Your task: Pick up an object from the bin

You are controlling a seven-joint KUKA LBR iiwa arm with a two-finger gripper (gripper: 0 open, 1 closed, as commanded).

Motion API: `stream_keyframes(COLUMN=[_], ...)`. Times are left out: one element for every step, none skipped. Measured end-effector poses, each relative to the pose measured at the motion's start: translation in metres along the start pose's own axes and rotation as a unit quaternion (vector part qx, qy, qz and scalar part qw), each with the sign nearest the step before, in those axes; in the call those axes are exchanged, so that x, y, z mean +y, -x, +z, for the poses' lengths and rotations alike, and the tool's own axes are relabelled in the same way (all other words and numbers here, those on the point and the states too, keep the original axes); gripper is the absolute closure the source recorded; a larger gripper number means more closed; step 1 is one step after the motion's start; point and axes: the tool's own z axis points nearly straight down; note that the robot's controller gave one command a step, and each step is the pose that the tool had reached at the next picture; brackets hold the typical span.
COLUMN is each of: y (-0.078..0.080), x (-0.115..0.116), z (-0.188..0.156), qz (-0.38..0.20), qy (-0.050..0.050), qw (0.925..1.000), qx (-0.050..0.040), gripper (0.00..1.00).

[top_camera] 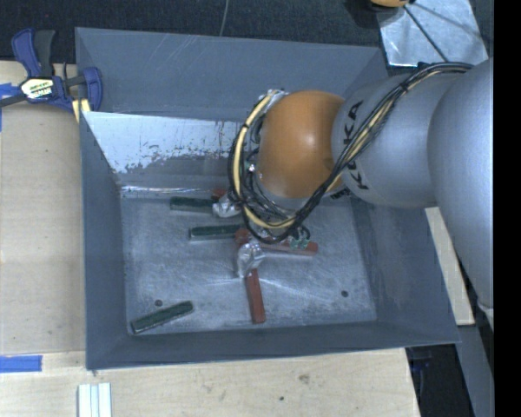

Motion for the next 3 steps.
stream_keyframes(y=[0.000,0.000,0.007], x=[0.000,0.000,0.004], z=[0.000,0.000,-0.145], qz=[0.000,0.001,-0.032], qy=[0.000,0.000,0.000], qw=[1.0000,1.0000,0.9995], qx=[-0.0004,-0.0004,-0.0003], gripper=[1.00,1.00,1.00])
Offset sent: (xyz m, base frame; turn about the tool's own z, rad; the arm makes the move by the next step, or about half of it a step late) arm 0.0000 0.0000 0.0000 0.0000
